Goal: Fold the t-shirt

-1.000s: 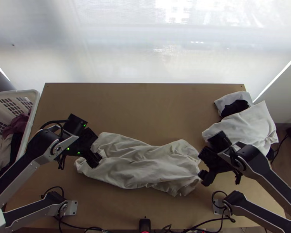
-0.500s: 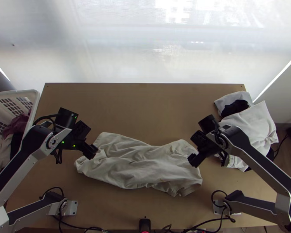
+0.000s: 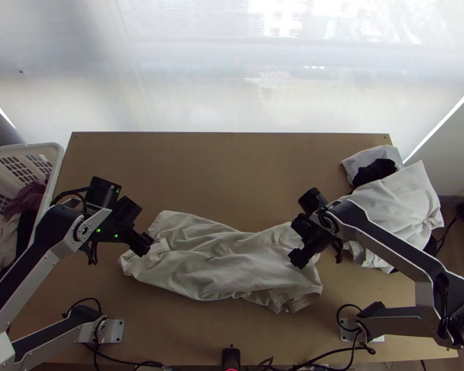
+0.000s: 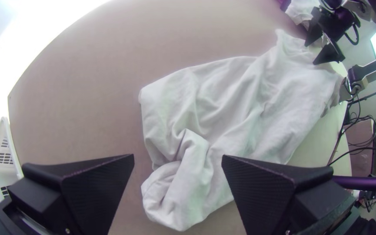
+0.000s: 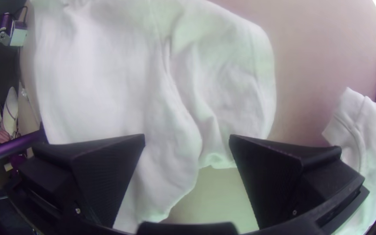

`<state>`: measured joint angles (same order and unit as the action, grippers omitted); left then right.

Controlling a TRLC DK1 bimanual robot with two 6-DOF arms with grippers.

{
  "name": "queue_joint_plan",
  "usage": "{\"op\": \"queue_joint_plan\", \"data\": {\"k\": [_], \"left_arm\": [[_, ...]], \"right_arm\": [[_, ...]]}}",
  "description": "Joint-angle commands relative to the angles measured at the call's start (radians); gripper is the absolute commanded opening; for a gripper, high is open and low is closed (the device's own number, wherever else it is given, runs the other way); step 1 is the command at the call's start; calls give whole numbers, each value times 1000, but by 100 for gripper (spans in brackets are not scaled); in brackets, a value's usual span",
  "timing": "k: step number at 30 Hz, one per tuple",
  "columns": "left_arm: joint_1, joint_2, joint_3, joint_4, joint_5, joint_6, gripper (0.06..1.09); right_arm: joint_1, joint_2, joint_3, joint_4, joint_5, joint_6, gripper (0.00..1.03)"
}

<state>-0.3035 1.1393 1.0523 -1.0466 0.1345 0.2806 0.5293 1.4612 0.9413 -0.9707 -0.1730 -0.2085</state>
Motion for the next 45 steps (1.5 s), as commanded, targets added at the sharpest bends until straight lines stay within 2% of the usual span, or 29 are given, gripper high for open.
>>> {"op": "queue_joint_plan", "data": {"k": [1, 9, 10, 12, 15, 23, 34, 38, 40, 41, 45], "left_arm": [[6, -13, -28, 22, -1, 0, 103], [-3, 20, -25, 80, -1, -3, 103], [-5, 25, -21, 89, -1, -3, 103], [6, 48, -8, 115, -3, 8, 103], [58, 112, 52, 131, -1, 40, 103], [30, 336, 94, 293, 7, 95, 103], [4, 585, 117, 407, 7, 100, 103], [-9, 643, 135, 410, 4, 109, 100], [-17, 649, 140, 418, -4, 120, 93], [-17, 649, 141, 419, -6, 123, 85], [-17, 660, 141, 418, -4, 132, 41]], "right_arm": [[41, 18, -55, 21, 3, 23, 90], [34, 14, -98, 59, 0, 14, 59], [34, 13, -101, 59, 0, 14, 58], [34, -13, -101, 46, 0, 14, 58], [32, -64, -91, -14, 1, 6, 73], [24, -107, -101, -25, 0, 14, 73], [23, -108, -90, -25, 0, 15, 73], [24, -110, -87, -25, 0, 14, 73], [24, -110, -82, -25, 0, 14, 73], [24, -110, -81, -25, 0, 14, 73], [26, -104, -75, -19, 0, 14, 73]]}}
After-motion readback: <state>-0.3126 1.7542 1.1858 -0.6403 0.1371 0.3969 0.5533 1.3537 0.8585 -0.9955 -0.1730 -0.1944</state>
